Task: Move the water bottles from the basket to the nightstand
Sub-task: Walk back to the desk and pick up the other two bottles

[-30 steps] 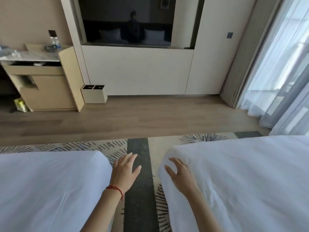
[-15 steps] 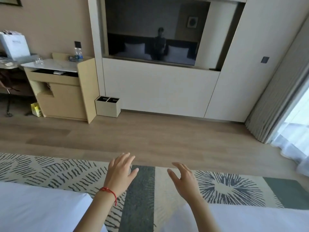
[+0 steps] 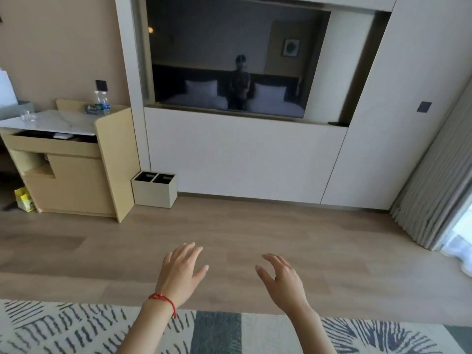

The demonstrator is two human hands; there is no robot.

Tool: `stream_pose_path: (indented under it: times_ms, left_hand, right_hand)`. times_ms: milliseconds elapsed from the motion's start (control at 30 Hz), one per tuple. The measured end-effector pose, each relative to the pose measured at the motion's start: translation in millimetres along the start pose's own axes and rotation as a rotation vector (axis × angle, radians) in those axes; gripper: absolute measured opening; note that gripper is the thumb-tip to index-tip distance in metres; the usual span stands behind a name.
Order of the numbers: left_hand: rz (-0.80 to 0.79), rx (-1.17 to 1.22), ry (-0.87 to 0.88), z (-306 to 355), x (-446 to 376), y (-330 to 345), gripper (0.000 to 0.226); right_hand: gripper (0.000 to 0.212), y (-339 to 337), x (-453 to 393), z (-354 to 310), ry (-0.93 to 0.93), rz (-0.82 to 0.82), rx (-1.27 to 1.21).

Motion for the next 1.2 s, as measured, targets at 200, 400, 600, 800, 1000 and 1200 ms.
stream_pose_path:
  times_ms: [200, 400, 600, 800, 1000, 1200]
  left_hand:
    - [0.012, 0.015, -0.021, -23.6, -104.4, 15.2, 0.05]
    - [0.014, 0.0, -0.063, -42.8, -203.8, 48.2, 0.05]
    - [0.042, -0.006, -0.13, -64.1, -321.8, 62.2, 0.05]
    - [0.054, -0.018, -0.229, -97.2, -407.0, 70.0, 0.05]
    - [0.038, -0.038, -0.313, -157.1, -454.2, 88.2, 0.049]
    - [0.019, -0.065, -0.363, -242.4, -505.9, 106.0, 0.05]
  right_hand:
    - [0.043, 10.3, -108.7, 9.2, 0.007, 0.02, -0.022]
    - [0.043, 29.2, -226.8, 18.5, -0.028, -0.011, -0.038]
    - [0.042, 47.9, -361.5, 17.2, -0.086, -0.078, -0.063]
    - [0.045, 86.0, -476.9, -3.0, -0.198, -0.195, 0.006]
    - [0.046, 150.1, -552.3, -26.8, -0.26, -0.304, 0.038]
    - [0.047, 222.1, -624.1, -65.3, -0.292, -0.327, 0.069]
Point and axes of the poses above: each hand's wrist, its own x-axis away from the middle knuckle, its own y-axis out of the palm, z = x × y, the point moved 5 cm from there along -x, towards the middle knuckle, and after that the axes turned 14 degrees about -x, right-handed, at the moved point
